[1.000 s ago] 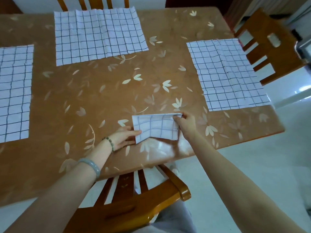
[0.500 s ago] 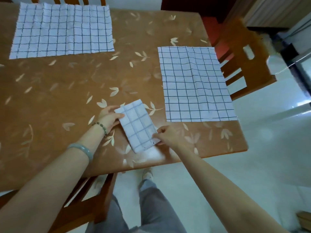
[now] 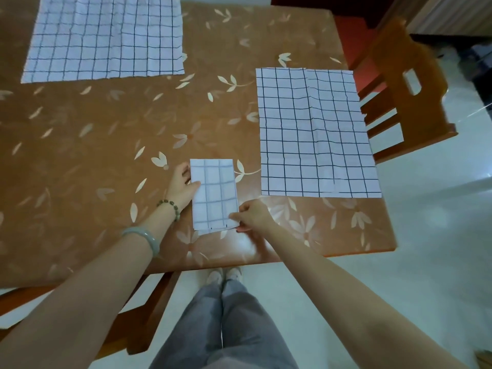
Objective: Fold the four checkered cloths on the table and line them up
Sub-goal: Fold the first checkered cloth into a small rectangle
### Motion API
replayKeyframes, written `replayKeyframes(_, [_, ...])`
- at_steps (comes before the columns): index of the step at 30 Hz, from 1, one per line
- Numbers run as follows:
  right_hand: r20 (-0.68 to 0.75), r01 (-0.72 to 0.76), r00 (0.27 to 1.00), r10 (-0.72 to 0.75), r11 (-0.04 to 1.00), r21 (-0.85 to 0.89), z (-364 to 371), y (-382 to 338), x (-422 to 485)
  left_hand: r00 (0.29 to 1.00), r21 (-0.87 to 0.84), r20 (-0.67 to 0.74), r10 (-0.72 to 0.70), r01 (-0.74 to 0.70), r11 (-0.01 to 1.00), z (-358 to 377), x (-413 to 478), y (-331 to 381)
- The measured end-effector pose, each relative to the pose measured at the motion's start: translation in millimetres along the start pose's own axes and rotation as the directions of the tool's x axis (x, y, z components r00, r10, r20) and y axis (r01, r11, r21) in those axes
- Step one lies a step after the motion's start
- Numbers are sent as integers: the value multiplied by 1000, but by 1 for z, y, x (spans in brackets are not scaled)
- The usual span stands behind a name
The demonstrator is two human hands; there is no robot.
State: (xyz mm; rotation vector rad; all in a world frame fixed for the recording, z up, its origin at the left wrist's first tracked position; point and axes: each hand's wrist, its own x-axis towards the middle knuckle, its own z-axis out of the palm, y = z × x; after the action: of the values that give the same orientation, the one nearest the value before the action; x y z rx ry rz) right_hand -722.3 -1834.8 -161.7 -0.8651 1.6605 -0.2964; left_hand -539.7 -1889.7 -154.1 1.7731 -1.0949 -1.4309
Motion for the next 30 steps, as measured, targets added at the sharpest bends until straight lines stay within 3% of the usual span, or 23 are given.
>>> replayKeyframes(1, [-3,19,1000,-19,995,-97,-2,-1,-2,1000,50,1,31,-31,998,-2,-3,-2])
replayKeyframes(3, [-95,79,987,-128,911,-405,-5,-4,-3,990,362,-8,144,-131,923,-9,-4,-10])
replayKeyframes(5, [-185,161,918,-350,758,-632,-5,-4,0,956,720,130,262,-272,638,-14,-1,-21])
replayKeyframes(7, [-70,278,819,-570,501,-819,-3,-2,6,919,849,292,265,-377,369,-12,-1,-31])
replayKeyframes(9, [99,339,774,-625,278,-899,3,4,14,905,883,364,222,-411,225,-7,-3,-39])
replayKeyframes(10, [153,359,791,-592,248,-900,6,6,16,906,890,375,198,-412,195,-6,-2,-43])
replayKeyframes(14, [221,362,857,-465,240,-901,12,13,19,905,899,402,142,-419,124,-7,7,-49])
replayKeyframes(20, [195,385,812,-550,254,-887,13,14,19,868,874,445,220,-475,106,-15,8,-54])
replayKeyframes(25, [239,370,851,-467,211,-905,12,17,21,862,874,473,183,-485,29,-17,7,-59])
replayKeyframes(30, [246,392,863,-441,278,-877,9,10,22,864,869,479,156,-492,50,-17,6,-56])
